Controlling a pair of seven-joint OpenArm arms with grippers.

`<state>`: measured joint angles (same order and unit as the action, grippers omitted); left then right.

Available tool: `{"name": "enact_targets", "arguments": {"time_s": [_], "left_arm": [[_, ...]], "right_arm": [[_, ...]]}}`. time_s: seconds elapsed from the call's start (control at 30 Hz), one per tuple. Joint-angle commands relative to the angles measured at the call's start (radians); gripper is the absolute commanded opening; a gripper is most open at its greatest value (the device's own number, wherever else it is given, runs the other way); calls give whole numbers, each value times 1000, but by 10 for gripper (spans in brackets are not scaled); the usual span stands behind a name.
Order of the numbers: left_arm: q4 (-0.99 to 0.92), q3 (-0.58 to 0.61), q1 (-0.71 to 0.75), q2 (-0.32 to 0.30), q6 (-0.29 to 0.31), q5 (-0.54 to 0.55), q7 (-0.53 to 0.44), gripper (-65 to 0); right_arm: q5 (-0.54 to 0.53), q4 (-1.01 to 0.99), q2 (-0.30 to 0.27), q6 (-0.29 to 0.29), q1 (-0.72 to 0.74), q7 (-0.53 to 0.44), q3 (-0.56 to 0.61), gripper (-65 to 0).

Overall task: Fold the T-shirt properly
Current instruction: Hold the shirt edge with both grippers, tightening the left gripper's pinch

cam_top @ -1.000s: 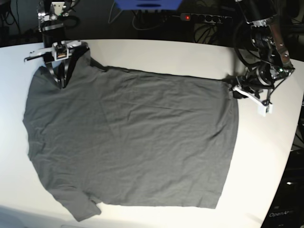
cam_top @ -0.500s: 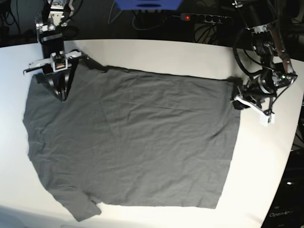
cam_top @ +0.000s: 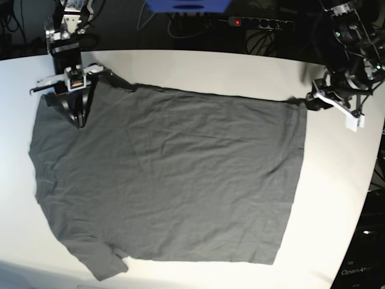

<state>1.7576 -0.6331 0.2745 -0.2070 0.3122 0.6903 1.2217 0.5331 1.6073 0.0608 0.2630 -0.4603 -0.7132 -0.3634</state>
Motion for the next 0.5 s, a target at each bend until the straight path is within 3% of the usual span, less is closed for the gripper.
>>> {"name": "enact_targets", "arguments": {"time_s": [0.0,0.1,0.27,0.47], "left_arm": [[25,-20,6,-12,5,13,-13,-436],[25,-38,18,-12,18,10,-23,-385],[-68,-41,-5,-1,141,2,-44,-369],[-218,-35,-13,-1,153,2,-150,-369]], "right_arm": [[-18,15,-6,-6,-2,-27,-1,-635],[-18,15,-6,-6,-5,-27,0,-635],[-18,14,-6,-4,-8,-29,2,-635],[-18,14,-6,-4,-10,-29,2,-635]]}}
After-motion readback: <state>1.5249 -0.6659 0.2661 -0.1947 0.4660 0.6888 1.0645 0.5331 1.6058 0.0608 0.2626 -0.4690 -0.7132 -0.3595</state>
